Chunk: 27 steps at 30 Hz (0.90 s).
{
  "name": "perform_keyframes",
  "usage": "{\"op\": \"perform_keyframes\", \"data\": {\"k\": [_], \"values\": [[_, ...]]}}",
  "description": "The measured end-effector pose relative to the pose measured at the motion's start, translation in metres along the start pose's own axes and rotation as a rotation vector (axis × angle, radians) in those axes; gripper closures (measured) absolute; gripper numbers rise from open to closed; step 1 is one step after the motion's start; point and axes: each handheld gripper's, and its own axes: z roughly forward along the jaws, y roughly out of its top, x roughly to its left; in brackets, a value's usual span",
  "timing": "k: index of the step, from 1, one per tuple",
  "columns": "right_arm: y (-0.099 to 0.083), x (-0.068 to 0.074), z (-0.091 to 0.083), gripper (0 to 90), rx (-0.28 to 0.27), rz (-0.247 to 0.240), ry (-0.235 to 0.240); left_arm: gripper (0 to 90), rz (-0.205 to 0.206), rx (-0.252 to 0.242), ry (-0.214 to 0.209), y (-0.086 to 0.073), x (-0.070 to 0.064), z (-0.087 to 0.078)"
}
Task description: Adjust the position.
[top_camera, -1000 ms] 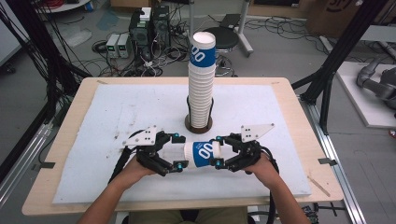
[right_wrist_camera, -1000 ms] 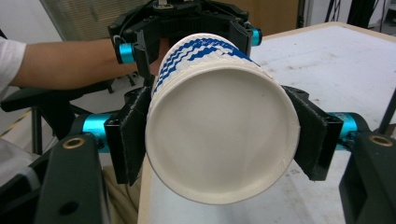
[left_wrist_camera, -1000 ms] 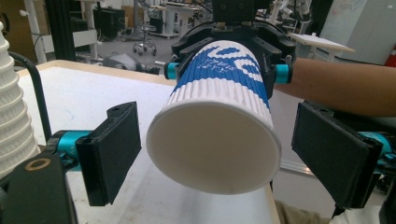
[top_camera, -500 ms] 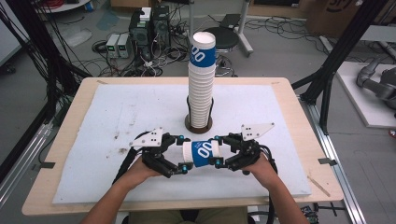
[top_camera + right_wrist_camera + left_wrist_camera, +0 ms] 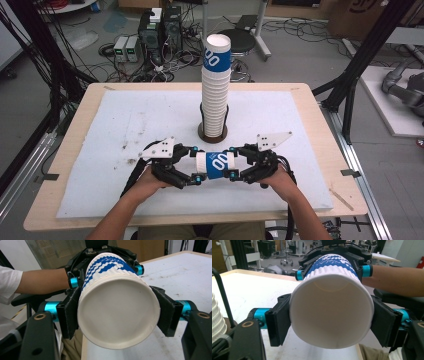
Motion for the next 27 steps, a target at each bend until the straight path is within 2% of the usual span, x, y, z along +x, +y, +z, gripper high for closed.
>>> {"op": "perform_keyframes", "data": {"k": [1, 3, 5, 9, 12, 13, 16, 19, 22, 27], "values": [[0.0, 0.001, 0.0, 28.6, 0.002, 0.002, -0.002, 26.2, -0.001, 0.004, 0.001, 0.001, 0.0, 0.0], [0.001, 0.001, 0.001, 17.5, -0.001, 0.022, -0.032, 26.8, -0.005, 0.007, -0.005, 0.001, 0.001, 0.0], [0.002, 0.001, 0.001, 17.6, -0.003, 0.03, -0.041, 27.0, -0.011, 0.013, -0.003, 0.001, 0.001, 0.0], [0.005, 0.003, -0.002, 17.6, -0.008, 0.011, -0.074, 26.9, -0.013, 0.042, 0.013, 0.002, 0.002, -0.002], [0.01, 0.006, -0.006, 17.5, 0.015, -0.033, -0.105, 26.8, 0.006, 0.107, 0.042, 0.008, 0.002, -0.003], [0.013, 0.008, -0.007, 17.5, 0.037, -0.044, -0.115, 26.8, 0.012, 0.131, 0.043, 0.01, 0.002, -0.003], [0.021, 0.012, -0.006, 17.6, 0.105, -0.115, -0.155, 26.7, 0.031, 0.195, 0.053, 0.02, 0.002, -0.004], [0.031, 0.017, -0.002, 17.6, 0.197, -0.186, -0.191, 26.7, 0.054, 0.272, 0.064, 0.031, 0.002, -0.004], [0.04, 0.02, 0.003, 17.6, 0.268, -0.239, -0.199, 26.6, 0.068, 0.341, 0.075, 0.041, 0.002, -0.004], [0.052, 0.021, 0.014, 17.6, 0.373, -0.314, -0.214, 26.3, 0.068, 0.42, 0.082, 0.053, 0.003, -0.001]]}}
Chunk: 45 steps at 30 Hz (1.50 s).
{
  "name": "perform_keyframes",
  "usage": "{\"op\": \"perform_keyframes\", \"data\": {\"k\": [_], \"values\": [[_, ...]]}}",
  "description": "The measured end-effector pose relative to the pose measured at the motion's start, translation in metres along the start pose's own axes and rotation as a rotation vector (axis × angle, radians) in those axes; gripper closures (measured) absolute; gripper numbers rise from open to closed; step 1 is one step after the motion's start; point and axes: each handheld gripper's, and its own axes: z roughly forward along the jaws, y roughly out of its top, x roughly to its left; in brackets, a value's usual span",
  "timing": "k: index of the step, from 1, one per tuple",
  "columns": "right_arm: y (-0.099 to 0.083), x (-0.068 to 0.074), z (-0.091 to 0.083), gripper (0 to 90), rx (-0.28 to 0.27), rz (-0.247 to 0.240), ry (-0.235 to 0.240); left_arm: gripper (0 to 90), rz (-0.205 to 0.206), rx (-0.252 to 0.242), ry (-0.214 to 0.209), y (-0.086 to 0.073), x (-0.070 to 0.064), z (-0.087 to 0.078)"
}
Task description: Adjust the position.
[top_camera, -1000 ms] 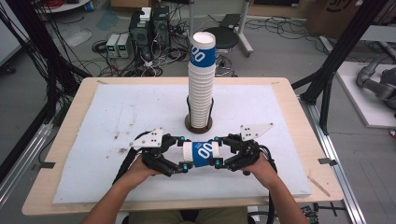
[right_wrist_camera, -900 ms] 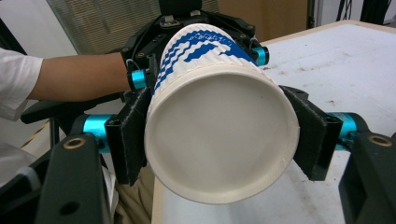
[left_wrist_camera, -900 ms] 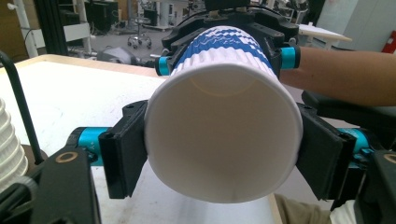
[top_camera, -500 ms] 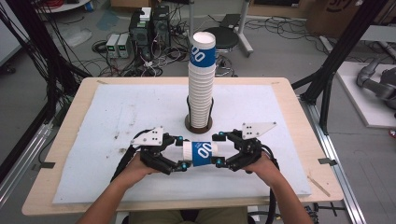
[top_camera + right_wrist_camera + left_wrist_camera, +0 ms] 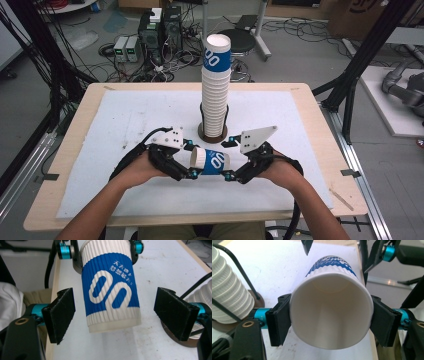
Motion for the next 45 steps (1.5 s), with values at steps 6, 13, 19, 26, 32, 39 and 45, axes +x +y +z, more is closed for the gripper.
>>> {"op": "perform_keyframes", "data": {"k": [6, 13, 19, 26, 32, 39, 45], "values": [[0.014, 0.001, 0.013, 17.7, 0.102, -0.068, 0.008, 25.9, -0.002, 0.066, 0.0, 0.009, 0.002, 0.002], [0.024, 0.002, 0.026, 17.8, 0.205, -0.124, 0.001, 25.9, -0.004, 0.107, 0.001, 0.012, 0.001, 0.007], [0.029, 0.003, 0.032, 18.8, 0.26, -0.143, 0.006, 25.9, -0.007, 0.136, 0.0, 0.015, 0.001, 0.01], [0.03, 0.003, 0.039, 24.2, 0.312, -0.15, 0.039, 25.9, 0.0, 0.166, -0.003, 0.015, 0.0, 0.014], [0.03, 0.003, 0.046, 26.2, 0.351, -0.155, 0.047, 26.0, -0.001, 0.197, -0.001, 0.017, 0.0, 0.018], [0.029, 0.004, 0.052, 27.7, 0.393, -0.15, 0.049, 26.0, -0.002, 0.225, 0.005, 0.017, -0.001, 0.023], [0.029, 0.004, 0.053, 29.8, 0.412, -0.126, 0.043, 26.3, -0.011, 0.234, 0.015, 0.018, -0.001, 0.025]]}}
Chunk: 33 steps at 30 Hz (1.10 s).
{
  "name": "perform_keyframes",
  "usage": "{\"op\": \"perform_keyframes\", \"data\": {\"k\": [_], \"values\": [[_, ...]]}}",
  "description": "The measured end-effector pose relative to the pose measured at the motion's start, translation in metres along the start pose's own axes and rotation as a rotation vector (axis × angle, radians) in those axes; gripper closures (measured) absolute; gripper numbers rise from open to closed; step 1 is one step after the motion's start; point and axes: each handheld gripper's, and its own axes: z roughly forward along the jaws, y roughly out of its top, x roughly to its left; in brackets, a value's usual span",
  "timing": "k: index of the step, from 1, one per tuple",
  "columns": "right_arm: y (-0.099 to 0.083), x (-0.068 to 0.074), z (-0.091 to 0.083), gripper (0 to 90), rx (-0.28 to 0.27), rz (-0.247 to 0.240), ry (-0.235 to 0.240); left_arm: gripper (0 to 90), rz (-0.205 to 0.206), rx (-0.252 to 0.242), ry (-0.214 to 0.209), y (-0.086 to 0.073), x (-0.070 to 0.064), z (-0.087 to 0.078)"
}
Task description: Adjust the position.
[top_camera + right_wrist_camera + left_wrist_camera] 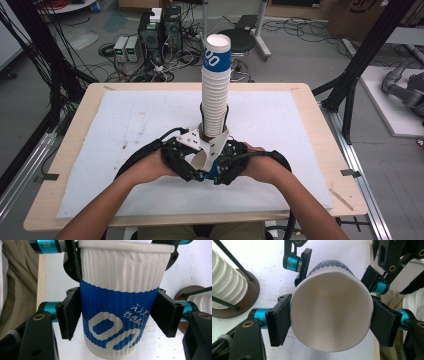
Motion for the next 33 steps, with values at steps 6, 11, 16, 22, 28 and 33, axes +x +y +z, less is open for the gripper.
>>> {"op": "perform_keyframes", "data": {"k": [6, 11, 16, 22, 28, 33], "values": [[-0.001, 0.001, 0.0, 30.7, 0.007, 0.005, 0.008, 24.5, -0.003, -0.001, 0.001, 0.0, -0.001, 0.003], [-0.003, 0.002, 0.001, 30.4, 0.002, 0.009, 0.018, 20.1, -0.002, -0.059, -0.009, -0.002, -0.001, 0.002], [-0.009, 0.001, -0.001, 30.3, -0.021, 0.03, 0.02, 20.0, -0.015, -0.126, -0.013, -0.007, 0.001, -0.003], [-0.019, -0.002, -0.009, 30.3, -0.121, 0.085, 0.017, 18.9, -0.024, -0.273, -0.013, -0.015, 0.003, -0.013], [-0.037, -0.004, -0.016, 30.3, -0.223, 0.149, 0.017, 18.5, -0.049, -0.382, -0.014, -0.025, 0.004, -0.019], [-0.053, -0.004, -0.017, 30.4, -0.299, 0.193, 0.013, 18.2, -0.085, -0.481, 0.002, -0.036, 0.007, -0.025]]}}
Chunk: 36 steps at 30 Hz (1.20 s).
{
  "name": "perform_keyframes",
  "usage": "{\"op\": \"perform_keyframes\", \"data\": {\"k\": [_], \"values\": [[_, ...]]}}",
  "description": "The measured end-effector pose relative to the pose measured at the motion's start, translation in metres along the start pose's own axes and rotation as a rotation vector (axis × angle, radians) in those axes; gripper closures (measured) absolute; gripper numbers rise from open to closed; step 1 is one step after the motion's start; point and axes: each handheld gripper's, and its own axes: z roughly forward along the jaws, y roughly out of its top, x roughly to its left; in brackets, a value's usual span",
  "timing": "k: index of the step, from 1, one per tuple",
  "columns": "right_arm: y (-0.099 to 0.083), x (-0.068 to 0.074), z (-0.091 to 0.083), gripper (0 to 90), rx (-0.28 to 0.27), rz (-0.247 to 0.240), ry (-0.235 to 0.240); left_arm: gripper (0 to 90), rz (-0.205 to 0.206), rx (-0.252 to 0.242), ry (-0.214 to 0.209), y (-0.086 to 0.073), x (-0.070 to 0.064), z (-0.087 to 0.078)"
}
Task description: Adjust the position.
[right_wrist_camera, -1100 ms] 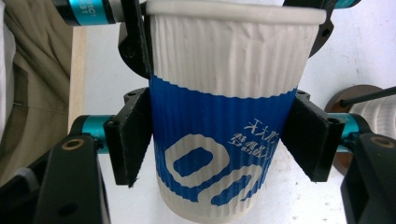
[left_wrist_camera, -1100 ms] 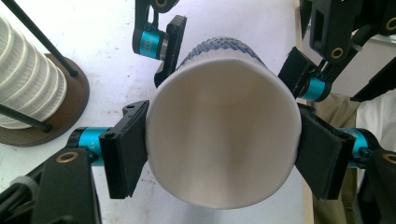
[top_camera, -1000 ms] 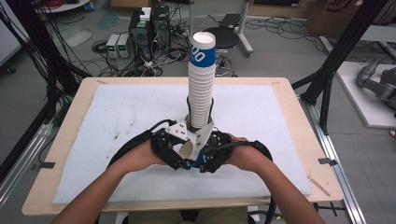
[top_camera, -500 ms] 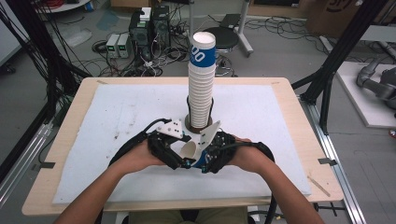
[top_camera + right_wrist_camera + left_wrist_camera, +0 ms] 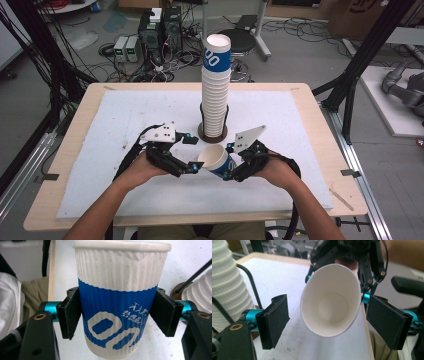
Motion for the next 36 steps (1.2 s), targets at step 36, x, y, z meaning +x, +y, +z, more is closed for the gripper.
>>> {"op": "perform_keyframes", "data": {"k": [36], "values": [[-0.102, -0.005, -0.049, 28.9, -0.44, 0.2, -0.366, 18.0, -0.084, -0.236, 0.324, -0.069, 0.017, -0.047]]}}
